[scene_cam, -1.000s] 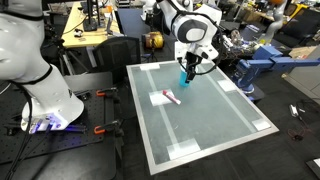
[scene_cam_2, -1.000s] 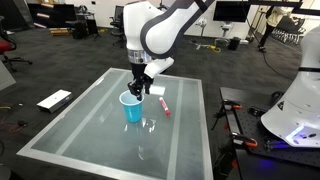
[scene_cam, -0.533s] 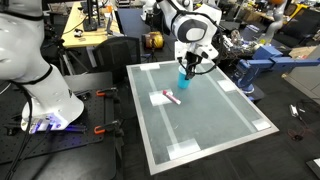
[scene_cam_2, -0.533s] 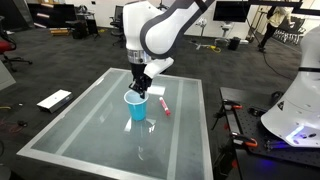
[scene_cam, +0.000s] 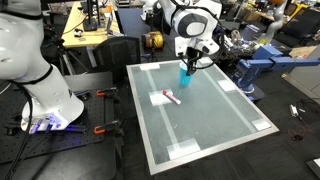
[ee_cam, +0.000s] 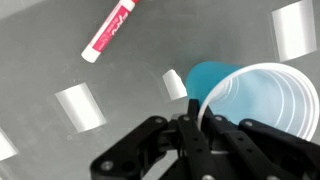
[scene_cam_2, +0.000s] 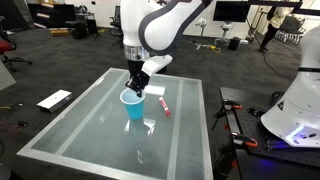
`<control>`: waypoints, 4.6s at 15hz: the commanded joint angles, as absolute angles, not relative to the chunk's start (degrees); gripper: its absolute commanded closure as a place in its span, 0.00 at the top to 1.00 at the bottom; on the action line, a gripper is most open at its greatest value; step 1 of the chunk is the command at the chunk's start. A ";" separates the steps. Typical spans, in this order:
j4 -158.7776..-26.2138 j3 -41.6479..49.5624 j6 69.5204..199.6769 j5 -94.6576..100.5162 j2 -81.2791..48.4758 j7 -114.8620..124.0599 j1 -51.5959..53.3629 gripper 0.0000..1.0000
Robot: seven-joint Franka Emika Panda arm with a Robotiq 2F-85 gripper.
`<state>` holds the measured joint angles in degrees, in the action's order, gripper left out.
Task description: Move the cup to the left
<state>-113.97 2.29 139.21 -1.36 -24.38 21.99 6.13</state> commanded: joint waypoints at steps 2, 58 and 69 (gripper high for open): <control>-113.44 1.82 138.09 -0.37 -19.98 23.08 7.98 0.01; -58.01 -2.94 119.44 -0.19 -57.22 2.37 10.33 0.50; -63.49 -3.04 120.71 -0.70 -50.42 3.93 10.69 1.00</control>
